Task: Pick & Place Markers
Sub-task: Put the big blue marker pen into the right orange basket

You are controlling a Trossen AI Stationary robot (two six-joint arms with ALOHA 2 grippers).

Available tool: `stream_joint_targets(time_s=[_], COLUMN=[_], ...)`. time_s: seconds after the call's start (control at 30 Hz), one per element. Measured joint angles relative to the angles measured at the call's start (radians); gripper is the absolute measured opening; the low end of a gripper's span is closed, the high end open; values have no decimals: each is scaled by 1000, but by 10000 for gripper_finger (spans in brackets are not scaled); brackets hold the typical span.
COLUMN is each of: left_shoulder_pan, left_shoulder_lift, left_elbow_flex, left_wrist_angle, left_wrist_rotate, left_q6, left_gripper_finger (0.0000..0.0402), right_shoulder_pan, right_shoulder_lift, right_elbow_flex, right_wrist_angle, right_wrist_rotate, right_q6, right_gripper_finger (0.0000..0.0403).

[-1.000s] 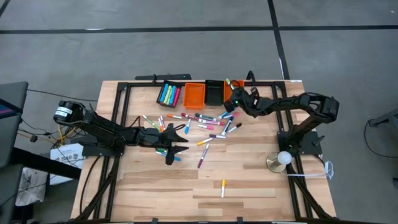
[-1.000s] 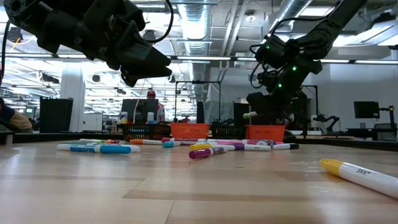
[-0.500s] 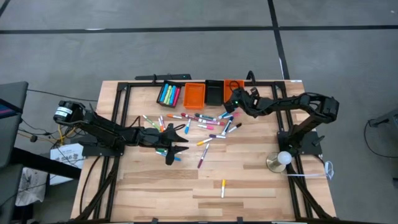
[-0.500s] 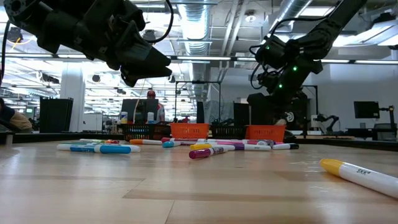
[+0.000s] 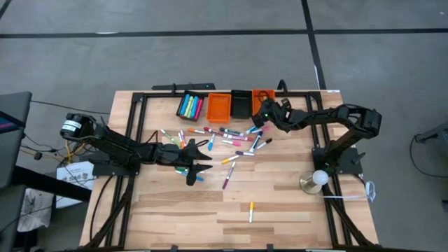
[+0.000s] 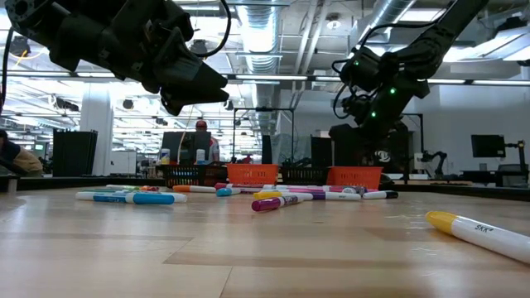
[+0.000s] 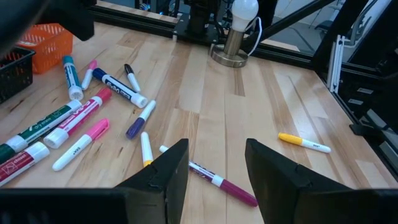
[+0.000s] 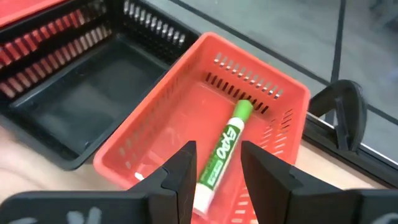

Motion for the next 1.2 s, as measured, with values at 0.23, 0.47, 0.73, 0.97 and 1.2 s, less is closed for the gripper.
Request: stream_joint_targets(time_s=[0.23, 0.47, 0.73, 0.97, 1.2], left_shoulder_pan=[0, 0, 0, 0, 0], left_shoulder_lift=[0, 0, 0, 0, 0], left_elbow_flex=[0, 0, 0, 0, 0], left_wrist_angle=[0, 0, 0, 0, 0], left_wrist_rotate=[0, 0, 0, 0, 0], left_q6=[0, 0, 0, 0, 0], left_gripper_finger=[155, 155, 155, 155, 155], right_shoulder_pan=[37, 110, 214, 286, 322], right_shoulder_lift=[0, 0, 0, 0, 5], right_elbow_flex=[5, 33, 47, 47, 47], right_wrist_angle=[-4, -75, -234, -272, -260], right_wrist_rotate=[-254, -496, -534, -531, -531], right_q6=[-156, -317, -438, -752, -965], right_gripper_finger=[118, 118, 118, 118, 118])
